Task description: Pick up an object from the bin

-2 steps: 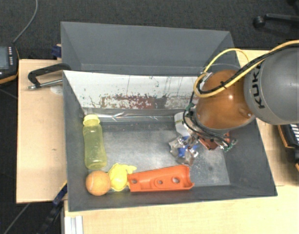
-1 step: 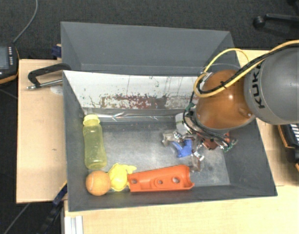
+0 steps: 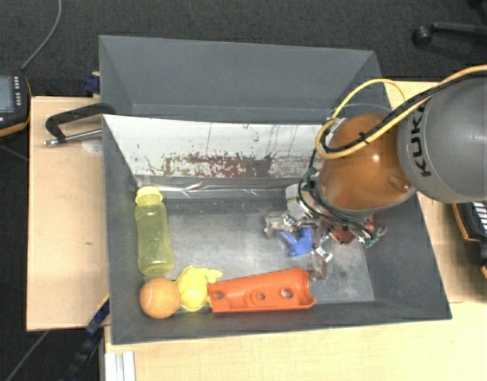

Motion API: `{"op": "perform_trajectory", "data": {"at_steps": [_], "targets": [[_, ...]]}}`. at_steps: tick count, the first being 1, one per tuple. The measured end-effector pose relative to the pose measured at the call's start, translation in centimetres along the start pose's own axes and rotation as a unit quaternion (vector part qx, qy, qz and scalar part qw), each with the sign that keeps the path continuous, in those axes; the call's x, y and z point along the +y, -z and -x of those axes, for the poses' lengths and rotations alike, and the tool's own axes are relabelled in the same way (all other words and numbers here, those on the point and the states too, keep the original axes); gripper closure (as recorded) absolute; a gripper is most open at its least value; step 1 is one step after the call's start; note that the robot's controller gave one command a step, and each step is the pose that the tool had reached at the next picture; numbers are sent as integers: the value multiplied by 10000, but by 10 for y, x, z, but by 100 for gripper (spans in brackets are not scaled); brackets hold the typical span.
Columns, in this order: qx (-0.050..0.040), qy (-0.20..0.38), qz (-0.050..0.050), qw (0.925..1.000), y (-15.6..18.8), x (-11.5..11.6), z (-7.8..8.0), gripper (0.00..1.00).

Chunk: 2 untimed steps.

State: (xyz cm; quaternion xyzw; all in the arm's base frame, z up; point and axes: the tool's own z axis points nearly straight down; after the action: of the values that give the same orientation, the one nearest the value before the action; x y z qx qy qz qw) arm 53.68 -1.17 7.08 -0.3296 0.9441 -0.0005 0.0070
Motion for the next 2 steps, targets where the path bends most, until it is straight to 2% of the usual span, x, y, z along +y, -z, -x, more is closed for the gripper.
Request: {"op": "perform_trajectory", "data": {"at_steps": [1,2], "targets": [[-10,392,-3,9992,0,-6,5,0],[-28,1001,-16,9950,0,-18,13,0]]}}
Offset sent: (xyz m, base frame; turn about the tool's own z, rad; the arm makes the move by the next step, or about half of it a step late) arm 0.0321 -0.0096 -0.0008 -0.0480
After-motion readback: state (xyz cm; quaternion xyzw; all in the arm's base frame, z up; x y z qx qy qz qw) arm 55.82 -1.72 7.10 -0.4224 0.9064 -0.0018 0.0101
